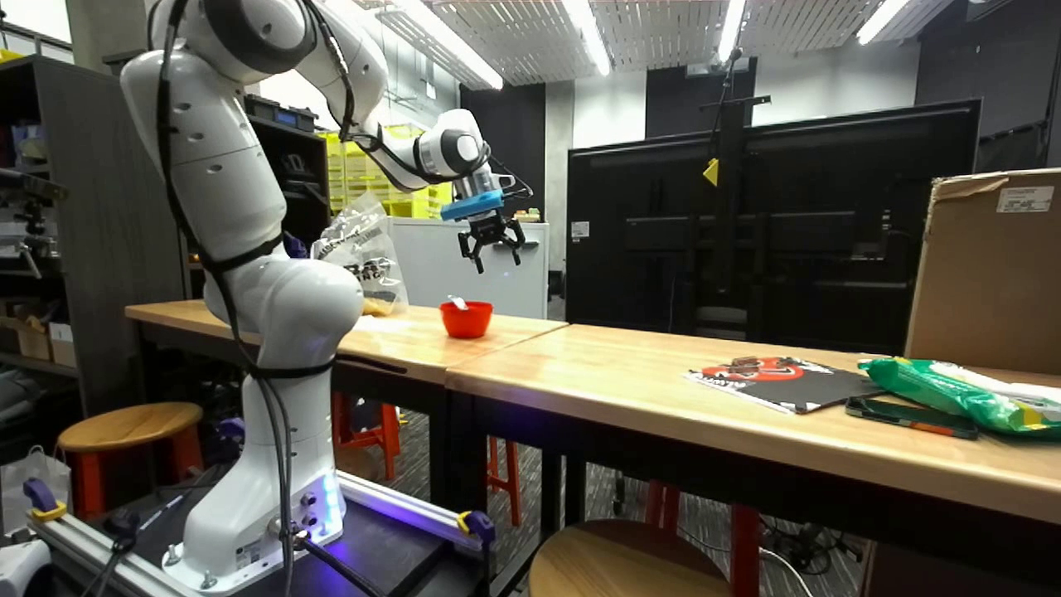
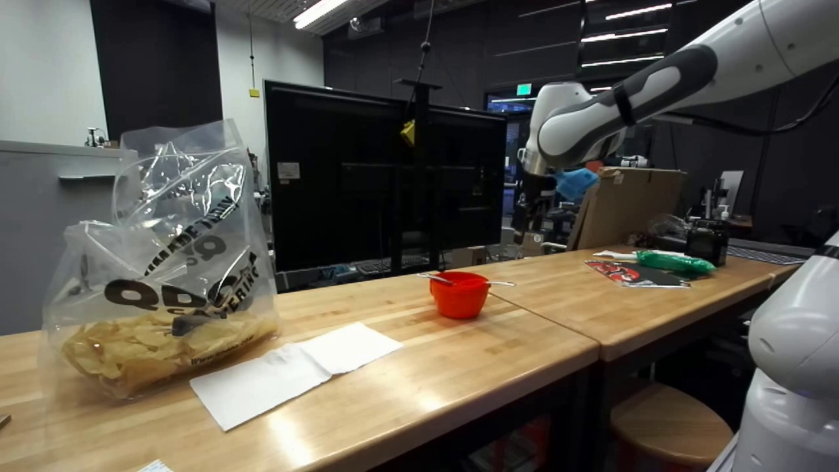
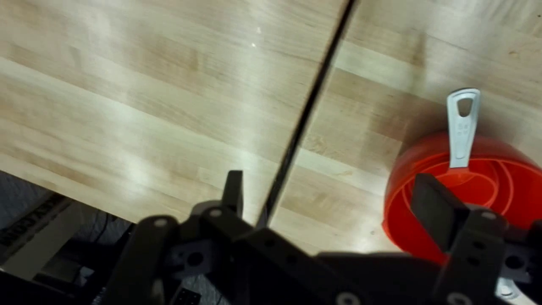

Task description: Put the measuring cup in the red bowl

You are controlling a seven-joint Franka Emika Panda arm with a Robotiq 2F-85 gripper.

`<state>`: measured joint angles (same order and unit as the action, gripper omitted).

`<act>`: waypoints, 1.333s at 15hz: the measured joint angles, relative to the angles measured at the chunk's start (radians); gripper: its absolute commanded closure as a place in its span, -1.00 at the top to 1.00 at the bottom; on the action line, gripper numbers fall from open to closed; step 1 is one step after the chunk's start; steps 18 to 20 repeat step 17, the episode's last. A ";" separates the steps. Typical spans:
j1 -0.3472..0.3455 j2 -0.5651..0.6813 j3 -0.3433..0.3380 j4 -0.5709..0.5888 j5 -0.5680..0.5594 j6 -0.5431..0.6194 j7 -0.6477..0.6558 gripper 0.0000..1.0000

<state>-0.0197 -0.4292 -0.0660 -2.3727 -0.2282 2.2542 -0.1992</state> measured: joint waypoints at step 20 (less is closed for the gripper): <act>-0.052 -0.075 -0.107 -0.079 0.045 0.014 -0.036 1.00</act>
